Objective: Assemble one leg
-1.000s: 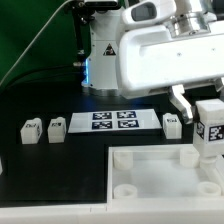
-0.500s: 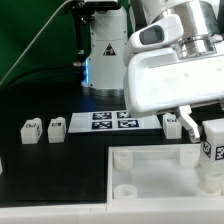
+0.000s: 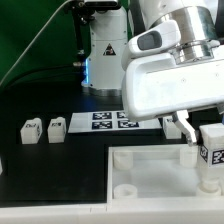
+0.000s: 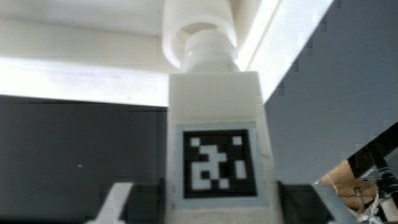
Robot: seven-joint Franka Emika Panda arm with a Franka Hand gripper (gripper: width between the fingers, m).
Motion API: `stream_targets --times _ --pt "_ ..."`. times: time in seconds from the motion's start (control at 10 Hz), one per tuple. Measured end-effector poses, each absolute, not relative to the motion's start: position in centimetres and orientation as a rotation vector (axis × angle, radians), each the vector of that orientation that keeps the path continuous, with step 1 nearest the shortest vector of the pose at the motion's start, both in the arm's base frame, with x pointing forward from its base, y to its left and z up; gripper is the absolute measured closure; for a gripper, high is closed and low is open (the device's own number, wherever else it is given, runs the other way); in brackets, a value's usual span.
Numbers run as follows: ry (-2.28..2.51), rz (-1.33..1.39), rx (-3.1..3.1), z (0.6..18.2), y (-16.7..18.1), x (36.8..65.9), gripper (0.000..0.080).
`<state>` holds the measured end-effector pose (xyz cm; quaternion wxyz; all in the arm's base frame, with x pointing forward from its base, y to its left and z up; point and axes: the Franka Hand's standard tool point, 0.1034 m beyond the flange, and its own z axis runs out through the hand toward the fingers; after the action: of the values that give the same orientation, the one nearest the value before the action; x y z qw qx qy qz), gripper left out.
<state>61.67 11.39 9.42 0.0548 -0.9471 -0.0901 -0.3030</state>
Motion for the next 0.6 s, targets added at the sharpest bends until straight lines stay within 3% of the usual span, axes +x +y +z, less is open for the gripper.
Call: stream_targets --times 0.6 --pt "-0.26 -0.963 -2.868 8.1 10.9 61.6 0.0508"
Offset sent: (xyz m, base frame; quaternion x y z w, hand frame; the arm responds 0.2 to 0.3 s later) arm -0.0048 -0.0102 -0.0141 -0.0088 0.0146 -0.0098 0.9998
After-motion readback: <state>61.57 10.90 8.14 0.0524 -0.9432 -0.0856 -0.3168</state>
